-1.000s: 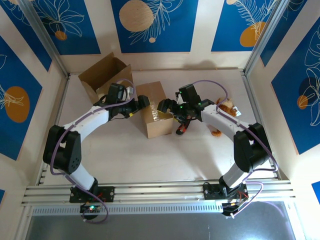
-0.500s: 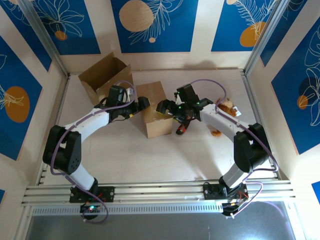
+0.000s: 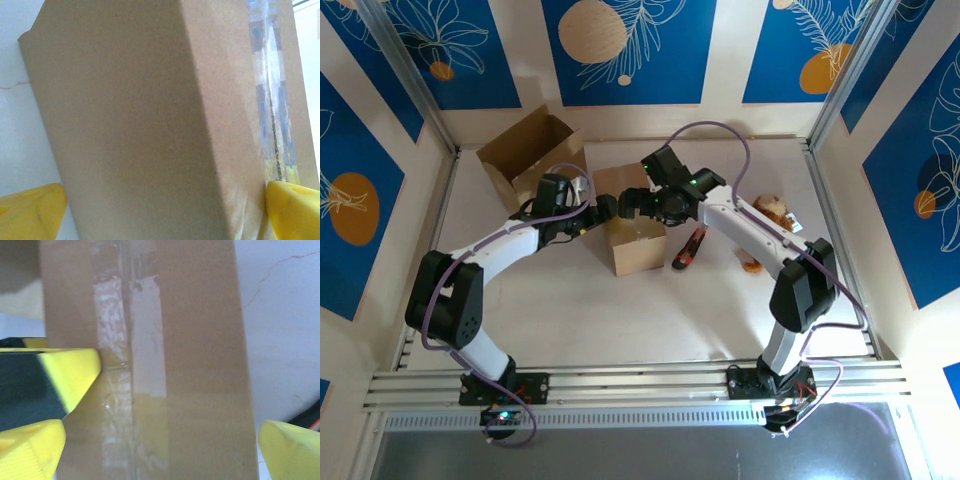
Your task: Unpack the express box
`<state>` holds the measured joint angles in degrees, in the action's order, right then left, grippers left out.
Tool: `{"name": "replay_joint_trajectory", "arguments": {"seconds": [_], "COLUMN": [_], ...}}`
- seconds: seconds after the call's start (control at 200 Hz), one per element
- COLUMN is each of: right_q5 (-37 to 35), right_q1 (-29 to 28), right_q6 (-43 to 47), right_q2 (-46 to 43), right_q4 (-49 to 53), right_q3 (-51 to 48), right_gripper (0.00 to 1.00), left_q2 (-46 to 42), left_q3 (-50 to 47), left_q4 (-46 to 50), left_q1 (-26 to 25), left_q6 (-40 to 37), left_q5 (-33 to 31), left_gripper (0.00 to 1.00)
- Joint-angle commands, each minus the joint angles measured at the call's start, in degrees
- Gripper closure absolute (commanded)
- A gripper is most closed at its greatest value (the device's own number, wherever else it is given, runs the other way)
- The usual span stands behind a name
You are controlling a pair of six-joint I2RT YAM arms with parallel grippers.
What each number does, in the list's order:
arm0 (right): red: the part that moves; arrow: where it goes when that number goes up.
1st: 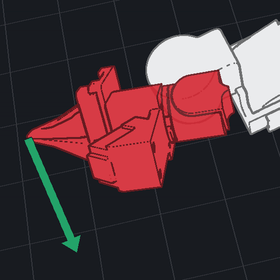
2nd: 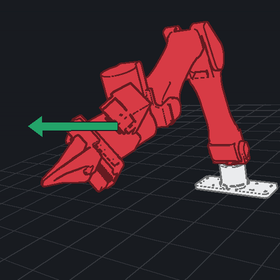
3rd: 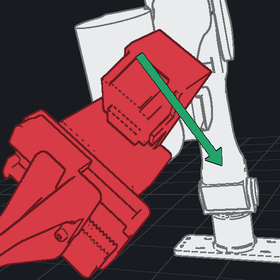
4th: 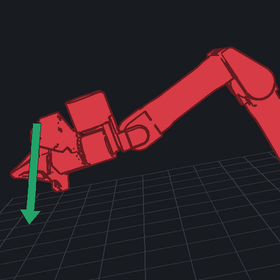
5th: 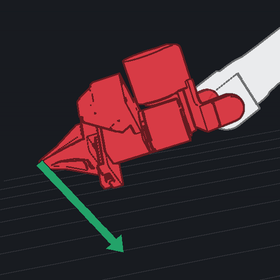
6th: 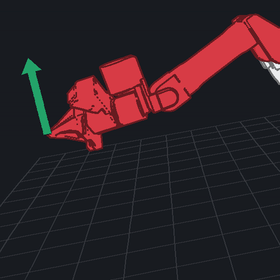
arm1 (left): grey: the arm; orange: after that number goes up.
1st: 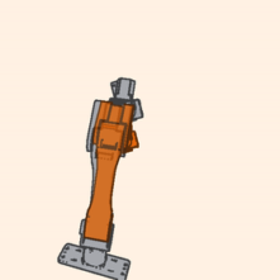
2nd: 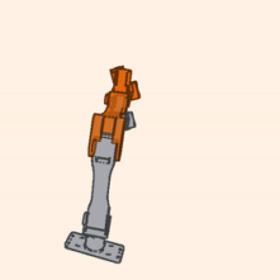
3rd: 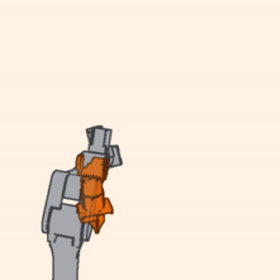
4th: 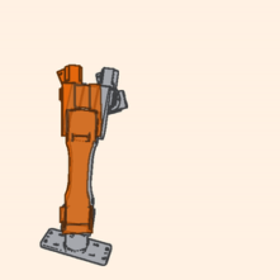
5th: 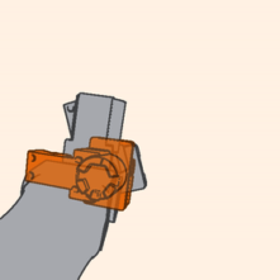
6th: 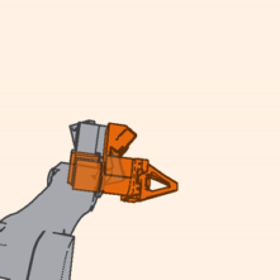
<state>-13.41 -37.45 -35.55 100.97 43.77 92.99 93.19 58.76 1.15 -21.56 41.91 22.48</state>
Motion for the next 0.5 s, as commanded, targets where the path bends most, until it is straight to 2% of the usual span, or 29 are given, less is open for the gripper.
{"name": "replay_joint_trajectory", "arguments": {"seconds": [0.0, 0.205, 0.495], "right_q5": [-5.41, -8.92, -14.44], "right_q1": [-0.33, -0.51, -1.47], "right_q6": [3.75, 4.87, 6.73], "right_q2": [4.13, 8.89, 10.34], "right_q4": [6.05, 7.71, 10.26], "right_q3": [3.08, 5.88, 6.90], "right_gripper": [0.01, 0.02, 0.03], "left_q2": [4.63, 4.90, 4.75], "left_q3": [-4.09, -4.10, -3.50], "left_q4": [10.80, 10.37, 10.52], "left_q1": [-1.20, -1.20, -1.20], "left_q6": [-2.45, -2.57, -2.49], "left_q5": [-4.84, -4.49, -3.81], "left_gripper": [0.00, 0.00, 0.00]}}
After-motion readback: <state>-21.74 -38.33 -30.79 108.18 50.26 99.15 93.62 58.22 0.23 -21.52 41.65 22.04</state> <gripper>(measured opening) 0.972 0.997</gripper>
